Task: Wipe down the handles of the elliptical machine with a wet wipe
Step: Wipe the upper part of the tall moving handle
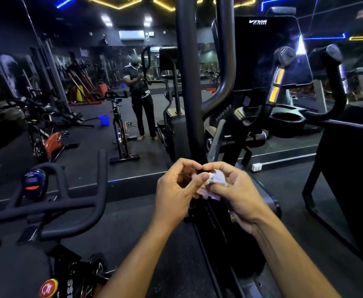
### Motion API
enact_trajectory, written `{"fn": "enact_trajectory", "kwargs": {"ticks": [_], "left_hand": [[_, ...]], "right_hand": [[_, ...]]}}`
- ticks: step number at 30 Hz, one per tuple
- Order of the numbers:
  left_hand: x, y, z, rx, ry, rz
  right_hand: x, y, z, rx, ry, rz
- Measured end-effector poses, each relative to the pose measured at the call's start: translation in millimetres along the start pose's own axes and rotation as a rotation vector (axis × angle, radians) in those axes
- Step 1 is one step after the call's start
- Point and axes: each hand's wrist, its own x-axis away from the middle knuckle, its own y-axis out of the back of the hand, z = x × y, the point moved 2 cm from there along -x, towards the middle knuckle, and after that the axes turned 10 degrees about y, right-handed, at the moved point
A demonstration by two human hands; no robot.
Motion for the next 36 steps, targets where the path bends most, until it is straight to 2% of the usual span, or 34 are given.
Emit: {"fn": "enact_trajectory", "kwargs": {"ticks": [2,5,7,9,12,14,18,21,23,28,33,36], "left_hand": [[-4,-1,5,0.131,0.033,0.008],[-18,-1,20,0.250,0.112,-0.116],[-32,-8,28,0.295,0.252,-0.129],[-45,-19,29,0.396,0.375,-0.053],[-62,-33,25,0.575,0.415,0.065],[-68,-36,25,0.641,0.447,0.088],[-71,-36,36,0.624,0.427,0.088],[-72,-40,42,0.603,0.410,0.027],[-74,-43,46,0.588,0.388,0.022],[-76,-49,50,0.585,0.353,-0.046],[-76,-50,52,0.569,0.372,-0.081],[-76,-50,54,0.543,0.399,-0.128]], "right_hand": [[-6,5,6,0.168,0.102,-0.086],[-28,17,33,0.756,0.519,-0.254],[-52,21,50,0.981,0.833,-0.231],[-78,19,51,1.126,1.006,-0.150],[-98,16,28,1.148,1.027,-0.001],[-95,17,9,1.129,1.023,0.038],[-78,26,-17,1.098,1.032,0.107],[-68,35,-22,1.119,1.014,0.173],[-69,40,-11,1.111,1.037,0.171],[-101,36,25,1.005,1.005,-0.007],[-92,28,-3,0.951,0.948,0.004],[-80,40,-13,0.920,0.907,0.101]]}}
